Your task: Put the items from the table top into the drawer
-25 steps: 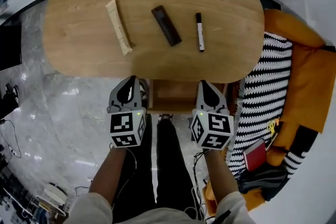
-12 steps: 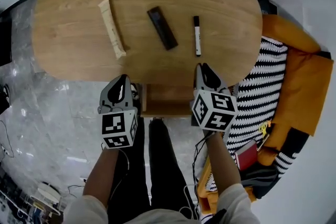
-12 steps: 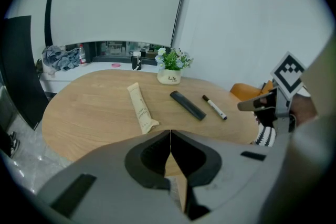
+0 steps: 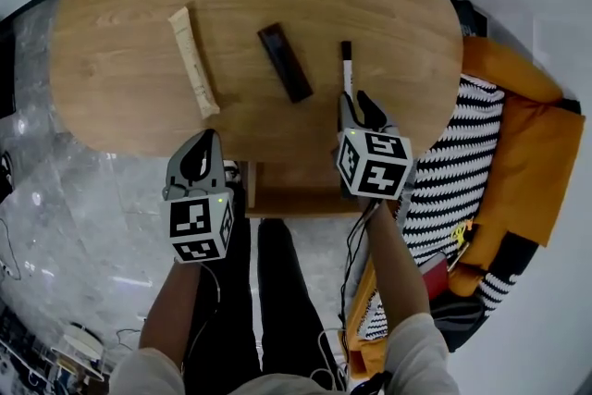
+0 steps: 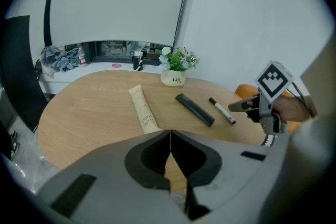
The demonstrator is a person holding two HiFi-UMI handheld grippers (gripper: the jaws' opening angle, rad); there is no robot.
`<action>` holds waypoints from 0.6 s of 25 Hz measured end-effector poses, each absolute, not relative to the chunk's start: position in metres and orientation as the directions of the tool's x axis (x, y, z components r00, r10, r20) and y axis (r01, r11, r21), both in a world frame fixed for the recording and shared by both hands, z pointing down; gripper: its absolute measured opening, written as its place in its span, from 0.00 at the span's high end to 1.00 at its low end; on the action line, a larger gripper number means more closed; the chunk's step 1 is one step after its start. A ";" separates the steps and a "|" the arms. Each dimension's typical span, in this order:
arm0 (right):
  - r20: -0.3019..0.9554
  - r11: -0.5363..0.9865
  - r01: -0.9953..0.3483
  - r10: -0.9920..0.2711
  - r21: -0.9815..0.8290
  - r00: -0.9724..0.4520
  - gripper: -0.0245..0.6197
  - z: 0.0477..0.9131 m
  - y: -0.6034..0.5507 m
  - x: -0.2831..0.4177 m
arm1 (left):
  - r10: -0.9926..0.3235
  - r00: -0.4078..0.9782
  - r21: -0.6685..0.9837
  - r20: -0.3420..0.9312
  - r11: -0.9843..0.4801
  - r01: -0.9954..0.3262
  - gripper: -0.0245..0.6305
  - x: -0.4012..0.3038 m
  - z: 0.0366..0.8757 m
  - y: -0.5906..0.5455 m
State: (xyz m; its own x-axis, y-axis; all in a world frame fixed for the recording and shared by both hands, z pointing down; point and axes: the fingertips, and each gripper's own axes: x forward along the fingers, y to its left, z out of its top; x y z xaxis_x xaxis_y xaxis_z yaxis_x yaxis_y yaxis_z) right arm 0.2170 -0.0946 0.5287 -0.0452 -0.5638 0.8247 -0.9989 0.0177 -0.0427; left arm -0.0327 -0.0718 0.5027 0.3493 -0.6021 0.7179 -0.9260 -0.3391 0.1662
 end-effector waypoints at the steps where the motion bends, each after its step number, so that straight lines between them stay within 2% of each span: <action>1: 0.829 0.014 -0.999 -0.557 -0.039 -0.040 0.80 0.532 -0.098 0.219 | -0.602 0.349 0.162 0.718 -0.343 -0.925 0.95 -0.033 0.503 -0.074; 15: 0.876 0.023 -1.000 -0.482 -0.002 -0.013 0.78 0.572 -0.115 0.224 | -0.602 0.333 0.154 0.726 -0.330 -0.931 0.95 -0.051 0.511 -0.085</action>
